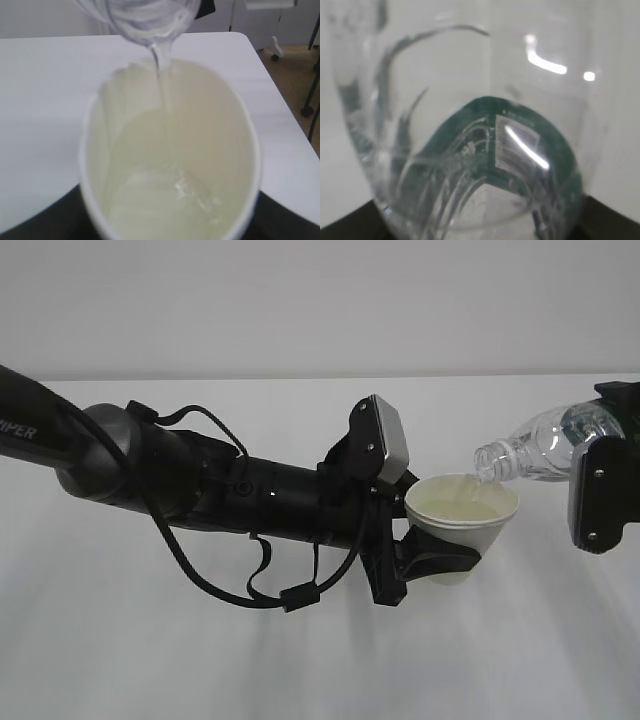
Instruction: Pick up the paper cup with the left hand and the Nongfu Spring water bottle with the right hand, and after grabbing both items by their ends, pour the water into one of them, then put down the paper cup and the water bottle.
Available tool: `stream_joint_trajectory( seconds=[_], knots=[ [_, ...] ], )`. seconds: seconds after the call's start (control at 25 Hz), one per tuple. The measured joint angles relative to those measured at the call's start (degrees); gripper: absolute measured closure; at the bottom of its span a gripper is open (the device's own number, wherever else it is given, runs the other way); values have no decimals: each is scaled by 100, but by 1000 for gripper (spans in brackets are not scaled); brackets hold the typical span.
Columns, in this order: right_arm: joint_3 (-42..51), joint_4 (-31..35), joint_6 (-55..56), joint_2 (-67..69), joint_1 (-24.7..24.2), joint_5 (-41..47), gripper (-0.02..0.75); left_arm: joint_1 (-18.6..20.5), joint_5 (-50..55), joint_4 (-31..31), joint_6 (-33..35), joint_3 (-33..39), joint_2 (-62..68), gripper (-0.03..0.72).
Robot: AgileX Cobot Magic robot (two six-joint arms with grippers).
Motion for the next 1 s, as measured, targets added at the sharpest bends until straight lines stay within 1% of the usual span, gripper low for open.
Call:
stream_joint_trajectory(
  seconds=[1.0],
  knots=[
    [0,0,0,0,0,0,308,0,0,0,0,0,0,276]
  ],
)
